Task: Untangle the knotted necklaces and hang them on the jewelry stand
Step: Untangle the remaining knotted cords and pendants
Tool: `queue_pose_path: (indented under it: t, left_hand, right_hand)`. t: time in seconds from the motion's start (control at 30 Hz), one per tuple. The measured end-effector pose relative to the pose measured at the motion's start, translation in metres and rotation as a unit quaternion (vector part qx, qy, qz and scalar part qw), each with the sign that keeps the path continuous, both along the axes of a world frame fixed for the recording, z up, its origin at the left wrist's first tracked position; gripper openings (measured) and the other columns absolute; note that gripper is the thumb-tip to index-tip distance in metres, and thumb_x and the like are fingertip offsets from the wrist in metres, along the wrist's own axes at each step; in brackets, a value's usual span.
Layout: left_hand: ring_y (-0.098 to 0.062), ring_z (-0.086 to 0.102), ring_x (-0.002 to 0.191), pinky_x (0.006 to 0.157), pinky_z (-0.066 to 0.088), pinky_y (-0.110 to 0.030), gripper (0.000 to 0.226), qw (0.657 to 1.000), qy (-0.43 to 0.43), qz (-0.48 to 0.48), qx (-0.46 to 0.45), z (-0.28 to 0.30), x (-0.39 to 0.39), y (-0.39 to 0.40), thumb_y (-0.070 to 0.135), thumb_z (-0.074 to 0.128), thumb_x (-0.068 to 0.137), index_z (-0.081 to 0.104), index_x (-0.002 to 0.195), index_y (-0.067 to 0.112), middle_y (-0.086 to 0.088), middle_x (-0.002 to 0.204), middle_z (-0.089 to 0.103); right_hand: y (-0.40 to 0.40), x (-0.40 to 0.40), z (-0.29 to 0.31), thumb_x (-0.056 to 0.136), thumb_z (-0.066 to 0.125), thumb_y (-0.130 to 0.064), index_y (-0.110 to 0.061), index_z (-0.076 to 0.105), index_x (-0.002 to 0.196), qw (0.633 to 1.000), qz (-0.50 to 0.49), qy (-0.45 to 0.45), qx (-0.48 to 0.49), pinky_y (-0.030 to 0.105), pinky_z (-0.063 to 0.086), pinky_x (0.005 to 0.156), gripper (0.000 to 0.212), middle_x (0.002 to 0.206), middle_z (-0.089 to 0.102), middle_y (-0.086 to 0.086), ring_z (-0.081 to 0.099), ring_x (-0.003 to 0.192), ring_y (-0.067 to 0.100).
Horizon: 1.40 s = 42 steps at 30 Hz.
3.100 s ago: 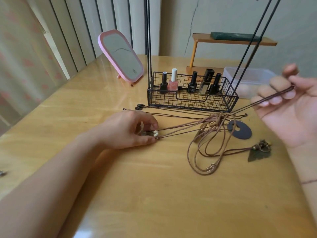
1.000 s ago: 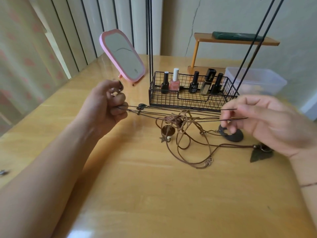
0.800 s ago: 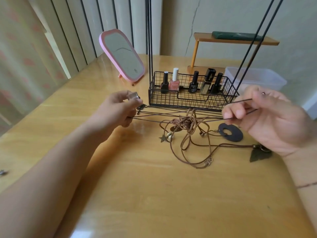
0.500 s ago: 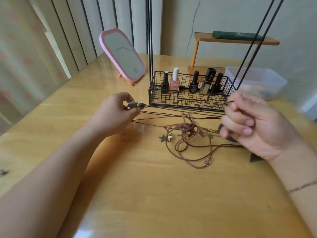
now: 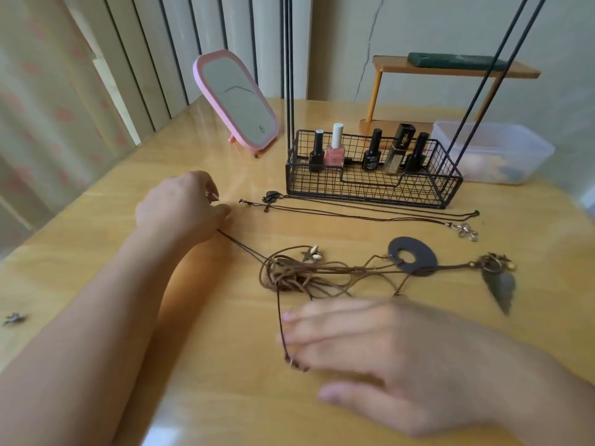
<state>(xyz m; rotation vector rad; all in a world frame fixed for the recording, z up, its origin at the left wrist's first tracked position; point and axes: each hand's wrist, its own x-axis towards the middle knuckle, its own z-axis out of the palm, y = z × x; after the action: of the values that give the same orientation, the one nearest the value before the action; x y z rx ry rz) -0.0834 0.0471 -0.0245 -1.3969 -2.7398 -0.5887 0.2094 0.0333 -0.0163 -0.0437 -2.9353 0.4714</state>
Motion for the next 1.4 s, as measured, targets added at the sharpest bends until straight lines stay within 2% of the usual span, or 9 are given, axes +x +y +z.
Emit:
queue_pose_path:
  t: [0.13,0.33,0.4,0.57,0.9,1.07,1.2,1.33,1.4]
  left_hand:
    - [-0.032,0.057,0.096,0.07,0.04,-0.034,0.032,0.999,0.025,0.015,-0.031,0.0,-0.006,0.0,0.047,0.066,0.088,0.059,0.114,0.028,-0.004,0.108,0.063]
    - [-0.025,0.061,0.089,0.068,0.045,-0.033,0.036,0.988,0.049,-0.111,0.098,0.002,0.009,-0.003,0.05,0.066,0.087,0.063,0.115,0.027,0.002,0.107,0.058]
    - [-0.013,0.058,0.081,0.069,0.047,-0.032,0.031,0.925,-0.047,-0.332,0.177,0.009,0.03,-0.009,0.05,0.07,0.083,0.066,0.105,0.028,0.007,0.096,0.059]
    - [-0.01,0.043,0.125,0.105,0.032,-0.017,0.052,0.77,-0.146,-0.618,-0.056,0.005,0.065,-0.02,0.045,0.09,0.064,0.068,0.11,0.038,0.012,0.127,0.049]
    - [-0.004,0.045,0.126,0.104,0.035,-0.019,0.033,0.798,-0.184,-0.568,-0.087,0.001,0.049,-0.015,0.029,0.091,0.068,0.067,0.089,0.032,0.018,0.122,0.056]
    - [-0.019,0.059,0.11,0.098,0.046,-0.034,0.031,0.8,-0.22,-0.553,-0.075,0.006,0.043,-0.014,0.017,0.088,0.071,0.059,0.081,0.023,0.0,0.112,0.065]
    - [-0.04,0.056,0.084,0.08,0.046,-0.04,0.028,0.782,-0.349,-0.516,-0.028,0.002,0.04,-0.011,0.01,0.07,0.085,0.048,0.072,0.021,-0.023,0.096,0.064]
    - [-0.022,0.058,0.076,0.069,0.049,-0.031,0.017,0.733,-0.492,-0.468,0.042,-0.002,0.038,-0.006,0.001,0.057,0.088,0.044,0.081,0.011,-0.012,0.087,0.061]
    - [-0.026,0.057,0.067,0.059,0.049,-0.033,0.011,0.719,-0.523,-0.453,0.066,-0.003,0.037,-0.005,0.002,0.053,0.09,0.048,0.088,0.011,-0.016,0.085,0.056]
  right_hand:
    - [0.034,0.026,0.025,0.084,0.06,-0.047,-0.038,0.068,0.097,0.979,-0.195,0.057,-0.01,0.029,0.053,0.077,0.017,0.088,0.064,-0.023,0.061,0.088,0.0]
    - [0.075,0.053,0.023,0.077,0.081,-0.039,-0.047,0.061,0.086,0.923,-0.357,-0.141,0.008,0.025,0.048,0.083,0.023,0.095,0.057,-0.027,0.051,0.092,-0.008]
    - [0.077,0.049,0.02,0.078,0.082,-0.032,-0.045,0.061,0.08,0.921,-0.368,-0.13,-0.005,0.022,0.047,0.078,0.024,0.089,0.059,-0.024,0.053,0.087,-0.007]
    - [0.082,0.045,0.013,0.081,0.081,-0.025,-0.037,0.062,0.075,0.914,-0.39,-0.105,-0.029,0.022,0.043,0.063,0.023,0.076,0.061,-0.019,0.054,0.073,-0.003]
    - [0.095,0.067,0.022,0.086,0.053,-0.061,-0.036,0.051,0.087,0.923,-0.342,0.003,-0.175,0.043,0.05,0.083,0.025,0.089,0.067,-0.008,0.06,0.09,0.015]
    - [0.095,0.082,0.039,0.073,0.079,-0.059,-0.021,0.055,0.086,0.836,-0.252,0.185,-0.451,0.027,0.041,0.045,0.048,0.057,0.038,-0.006,0.034,0.05,0.015]
    - [0.095,0.089,0.046,0.058,0.084,-0.068,-0.013,0.066,0.075,0.849,-0.328,0.192,-0.367,0.013,0.021,0.042,0.06,0.046,0.031,-0.006,0.021,0.04,0.01]
    - [0.087,0.081,0.048,0.078,0.078,-0.028,-0.014,0.074,0.064,0.884,-0.332,0.163,-0.286,0.004,0.029,0.04,0.02,0.042,0.053,-0.005,0.042,0.034,0.003]
    - [0.083,0.082,0.05,0.074,0.079,-0.055,-0.02,0.076,0.064,0.907,-0.3,0.105,-0.275,0.009,0.03,0.043,0.037,0.046,0.056,0.0,0.042,0.04,0.002]
